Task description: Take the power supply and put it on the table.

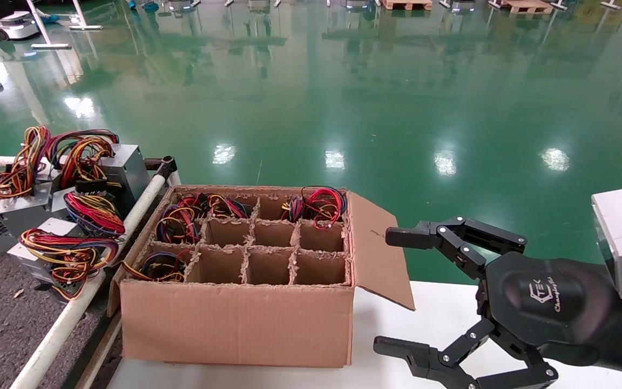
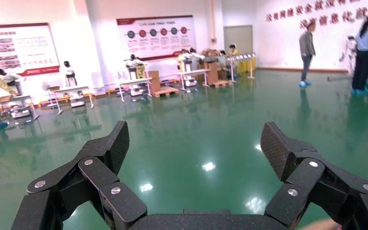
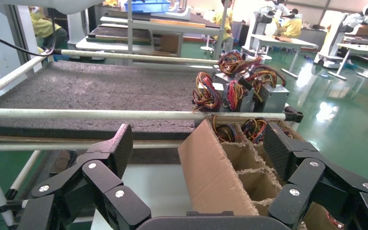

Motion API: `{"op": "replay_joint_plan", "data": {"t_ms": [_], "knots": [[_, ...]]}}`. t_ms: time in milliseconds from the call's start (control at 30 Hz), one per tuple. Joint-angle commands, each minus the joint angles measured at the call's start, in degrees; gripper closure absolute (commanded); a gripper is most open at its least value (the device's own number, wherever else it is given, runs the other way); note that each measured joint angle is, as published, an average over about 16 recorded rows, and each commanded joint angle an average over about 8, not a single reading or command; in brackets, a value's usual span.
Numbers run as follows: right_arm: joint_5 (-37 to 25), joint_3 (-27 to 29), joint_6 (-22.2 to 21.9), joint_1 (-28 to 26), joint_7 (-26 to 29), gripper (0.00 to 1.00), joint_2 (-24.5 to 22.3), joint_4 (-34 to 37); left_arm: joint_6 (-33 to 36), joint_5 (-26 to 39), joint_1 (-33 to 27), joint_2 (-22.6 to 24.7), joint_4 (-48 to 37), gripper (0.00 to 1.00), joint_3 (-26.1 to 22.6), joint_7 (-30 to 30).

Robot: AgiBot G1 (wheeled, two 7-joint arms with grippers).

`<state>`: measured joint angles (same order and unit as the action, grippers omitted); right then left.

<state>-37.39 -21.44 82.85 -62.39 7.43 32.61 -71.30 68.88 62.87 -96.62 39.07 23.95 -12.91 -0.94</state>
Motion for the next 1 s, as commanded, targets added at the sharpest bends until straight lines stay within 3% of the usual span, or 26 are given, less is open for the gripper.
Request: {"op": "replay_joint_plan", "data": {"t_ms": [33,467,700,1000], "knots": [[0.0,0.0,0.0,0.0,0.0,0.0,0.0,0.0,-1.75,-0.65,-0.61,1.32,-1.56,0.0,0.48,-0.72],[0.0,0.0,0.0,0.0,0.0,0.0,0.0,0.0,-10.79,1.58,-5.8,9.31,-9.3,0.0,-0.31,6.97],[0.0,0.0,0.0,0.0,0.0,0.0,0.0,0.0,-21.24,3.41,-11.17,16.13,-15.58,0.0,-0.98,12.65],[0.01,0.0,-0.01,0.0,0.0,0.0,0.0,0.0,-33.87,3.1,-17.28,23.44,-20.14,0.0,-0.39,15.28]]}}
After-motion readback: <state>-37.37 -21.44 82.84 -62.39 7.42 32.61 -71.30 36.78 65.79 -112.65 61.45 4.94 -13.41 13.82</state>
